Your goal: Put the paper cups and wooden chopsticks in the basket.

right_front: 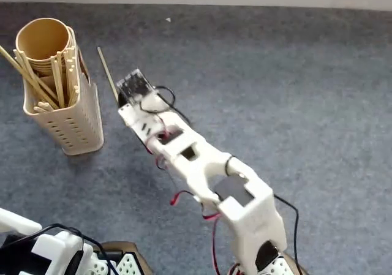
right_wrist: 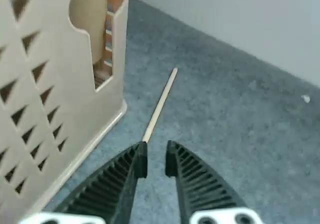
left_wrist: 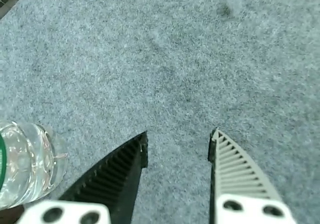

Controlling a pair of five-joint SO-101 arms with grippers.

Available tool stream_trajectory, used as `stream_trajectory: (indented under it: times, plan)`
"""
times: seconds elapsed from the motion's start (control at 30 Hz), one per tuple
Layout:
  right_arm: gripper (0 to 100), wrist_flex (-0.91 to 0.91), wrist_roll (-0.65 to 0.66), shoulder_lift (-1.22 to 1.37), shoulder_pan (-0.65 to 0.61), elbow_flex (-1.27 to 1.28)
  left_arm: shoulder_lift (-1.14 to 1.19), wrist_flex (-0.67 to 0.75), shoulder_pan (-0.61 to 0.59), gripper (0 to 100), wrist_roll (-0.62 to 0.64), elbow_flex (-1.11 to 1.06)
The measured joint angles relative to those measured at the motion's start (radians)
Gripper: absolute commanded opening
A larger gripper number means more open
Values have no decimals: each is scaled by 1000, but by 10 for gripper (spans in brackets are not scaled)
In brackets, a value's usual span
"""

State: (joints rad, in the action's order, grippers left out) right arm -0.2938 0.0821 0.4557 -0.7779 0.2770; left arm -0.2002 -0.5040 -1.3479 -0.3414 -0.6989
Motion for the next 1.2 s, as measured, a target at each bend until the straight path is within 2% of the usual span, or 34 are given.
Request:
stream_trajectory:
  times: [0.13,0.3,0.43,0.7,0.73,0.83,1.2]
  plan:
    - [166,272,-133,118,-25,-288,0,0,0,207,0,0]
    - [166,546,-207,262,-86,-621,0,0,0,207,-11,0]
    - [166,666,-213,411,-95,-773,0,0,0,207,-83,0]
    - [163,994,-218,611,-94,-1108,0,0,0,207,-98,0]
    - [143,1036,-218,634,-94,-1151,0,0,0,207,-98,0]
    - [0,1140,-218,689,-92,-1264,0,0,0,207,-98,0]
    - [5,1425,-219,772,-29,-1682,0,-3,0,207,-100,0]
